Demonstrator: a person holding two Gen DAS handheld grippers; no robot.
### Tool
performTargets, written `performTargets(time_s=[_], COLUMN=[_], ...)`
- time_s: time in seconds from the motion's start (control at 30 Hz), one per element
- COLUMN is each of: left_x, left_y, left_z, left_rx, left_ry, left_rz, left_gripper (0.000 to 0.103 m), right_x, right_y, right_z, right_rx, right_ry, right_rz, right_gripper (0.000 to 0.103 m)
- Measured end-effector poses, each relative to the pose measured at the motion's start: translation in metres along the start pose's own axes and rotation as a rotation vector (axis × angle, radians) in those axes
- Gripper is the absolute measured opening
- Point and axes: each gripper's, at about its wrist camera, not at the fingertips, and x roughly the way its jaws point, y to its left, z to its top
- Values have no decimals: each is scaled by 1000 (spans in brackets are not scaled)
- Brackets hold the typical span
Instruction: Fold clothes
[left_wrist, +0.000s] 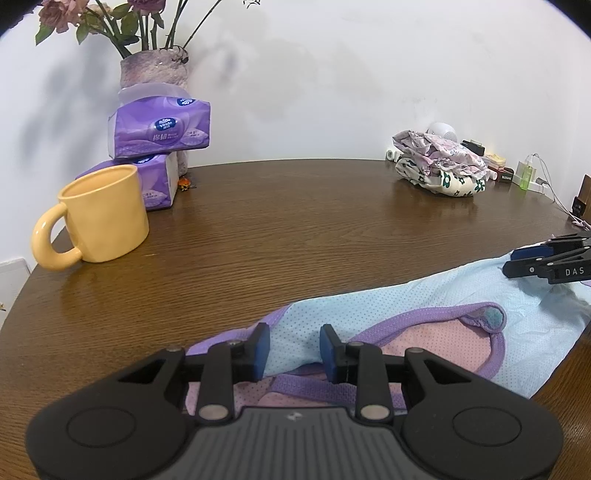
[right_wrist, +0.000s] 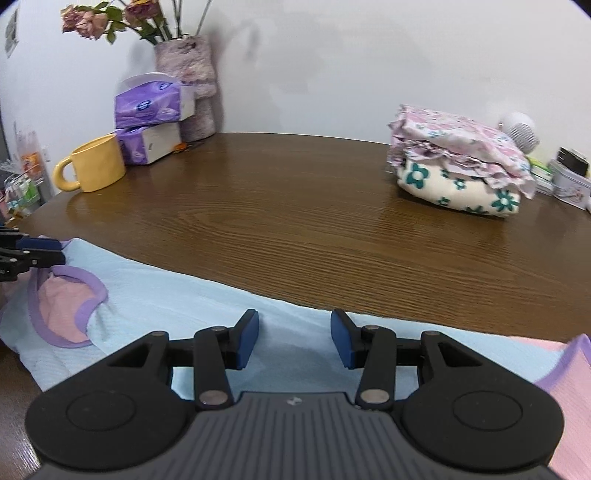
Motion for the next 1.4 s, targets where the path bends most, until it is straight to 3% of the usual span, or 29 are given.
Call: performTargets(time_s=[1.1,1.4], left_x=[-1,0], left_y=[-1,-2], left_z=[0,-1], left_rx=[2,10], left_ry=[-6,-7], left_rz=[1,4], left_gripper=[29,29], right_x=[0,0], right_y=[3,4], right_z=[0,0], right_rx=[-1,-1], right_ry=[-1,-1], right_rz=[3,4], right_gripper=[43,47])
